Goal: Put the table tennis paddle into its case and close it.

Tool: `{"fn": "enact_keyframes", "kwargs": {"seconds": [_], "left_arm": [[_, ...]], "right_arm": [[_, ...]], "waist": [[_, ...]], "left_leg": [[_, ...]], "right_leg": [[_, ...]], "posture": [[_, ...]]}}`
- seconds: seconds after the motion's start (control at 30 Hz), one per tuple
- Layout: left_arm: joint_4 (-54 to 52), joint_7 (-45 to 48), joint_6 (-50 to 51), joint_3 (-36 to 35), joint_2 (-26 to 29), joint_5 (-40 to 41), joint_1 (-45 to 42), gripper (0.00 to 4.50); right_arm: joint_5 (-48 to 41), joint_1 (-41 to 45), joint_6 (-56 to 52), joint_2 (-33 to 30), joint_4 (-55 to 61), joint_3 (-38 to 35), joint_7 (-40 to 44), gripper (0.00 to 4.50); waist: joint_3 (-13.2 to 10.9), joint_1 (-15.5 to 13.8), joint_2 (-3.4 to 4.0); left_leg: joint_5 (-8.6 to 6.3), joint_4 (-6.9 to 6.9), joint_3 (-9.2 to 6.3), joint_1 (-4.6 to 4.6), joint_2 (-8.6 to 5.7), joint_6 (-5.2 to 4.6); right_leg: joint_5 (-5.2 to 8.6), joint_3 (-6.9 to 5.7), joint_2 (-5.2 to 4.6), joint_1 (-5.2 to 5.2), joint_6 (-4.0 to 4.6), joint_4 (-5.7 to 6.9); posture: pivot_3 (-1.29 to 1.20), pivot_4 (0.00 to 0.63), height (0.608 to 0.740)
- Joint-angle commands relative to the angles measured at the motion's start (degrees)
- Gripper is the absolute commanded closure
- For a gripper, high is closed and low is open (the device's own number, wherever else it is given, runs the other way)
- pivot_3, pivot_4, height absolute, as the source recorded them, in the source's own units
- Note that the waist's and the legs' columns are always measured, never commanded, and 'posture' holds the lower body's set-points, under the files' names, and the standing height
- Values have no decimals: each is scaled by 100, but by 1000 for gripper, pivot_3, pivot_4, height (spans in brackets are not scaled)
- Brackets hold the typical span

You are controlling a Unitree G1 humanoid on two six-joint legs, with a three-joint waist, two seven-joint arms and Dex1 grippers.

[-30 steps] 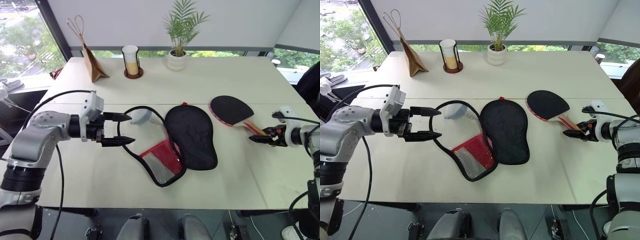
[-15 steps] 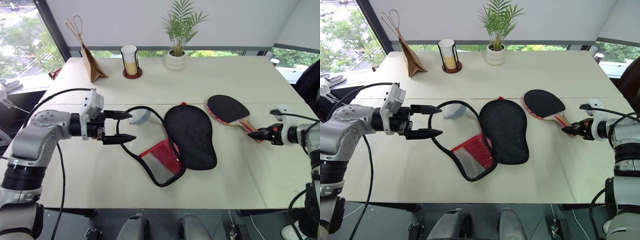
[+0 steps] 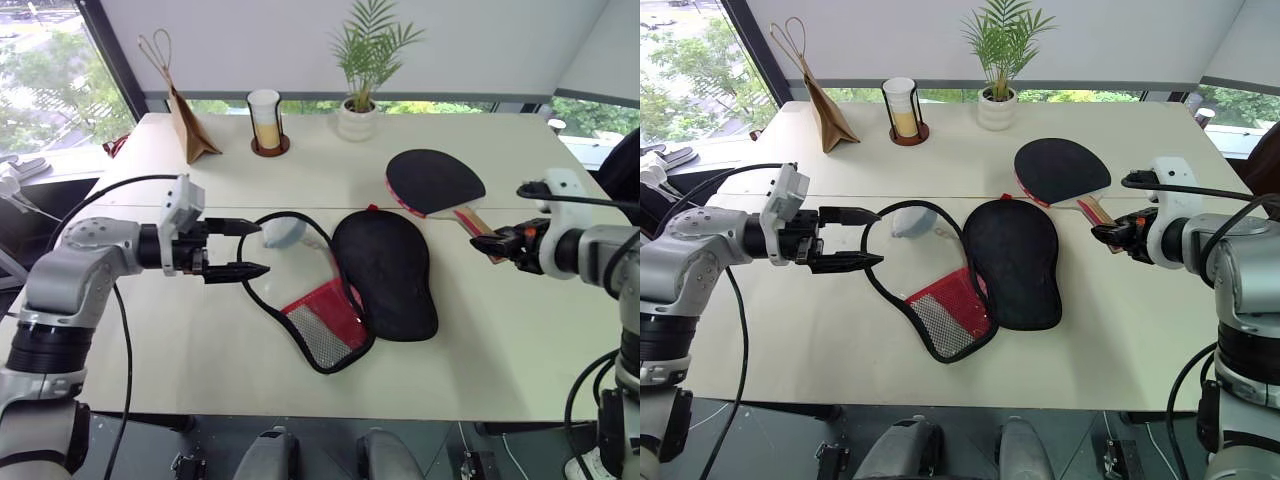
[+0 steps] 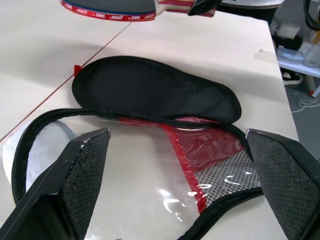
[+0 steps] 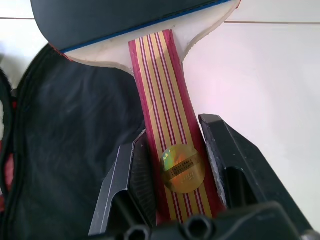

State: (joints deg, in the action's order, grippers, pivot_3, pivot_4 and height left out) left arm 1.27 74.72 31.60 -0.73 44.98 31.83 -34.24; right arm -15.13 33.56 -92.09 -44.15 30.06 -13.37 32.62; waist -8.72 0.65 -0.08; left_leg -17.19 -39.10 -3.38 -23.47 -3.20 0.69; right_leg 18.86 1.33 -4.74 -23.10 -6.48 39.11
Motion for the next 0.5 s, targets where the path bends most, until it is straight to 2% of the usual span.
{"fn": "enact_keyframes", "kwargs": {"seconds": [0.03, 0.3, 0.4, 0.5], "left_arm": [[82, 114, -195, 38, -25, -83, -202, 0], [233, 208, -297, 124, -71, -175, -298, 0], [255, 234, -291, 135, -68, -182, -314, 0], [269, 272, -283, 146, -58, -205, -323, 0]], "right_arm": [[-249, -165, -41, 491, 760, 80, -801, 3378], [-1175, -687, -41, 1429, 1223, 180, -2622, 3378], [-1531, -795, -41, 2271, 1179, 56, -3813, 3378], [-2294, -728, -41, 2914, 1085, 21, -4957, 3378]], "waist": [[0, 20, -1], [0, 32, -1], [1, 44, -1], [0, 59, -1]], "left_leg": [[0, 0, 0, 0, 0, 0], [1, 2, 2, 0, 0, 1], [1, 2, -1, 0, 1, 1], [3, 4, -1, 0, 1, 4]], "right_leg": [[0, 0, 1, -2, 0, 0], [0, 1, 1, -6, 0, 4], [0, 0, 2, -5, 0, 4], [0, 2, 3, -9, 0, 10]], "posture": [[0, 150, 740], [0, 150, 740], [0, 150, 740], [0, 150, 740]]}}
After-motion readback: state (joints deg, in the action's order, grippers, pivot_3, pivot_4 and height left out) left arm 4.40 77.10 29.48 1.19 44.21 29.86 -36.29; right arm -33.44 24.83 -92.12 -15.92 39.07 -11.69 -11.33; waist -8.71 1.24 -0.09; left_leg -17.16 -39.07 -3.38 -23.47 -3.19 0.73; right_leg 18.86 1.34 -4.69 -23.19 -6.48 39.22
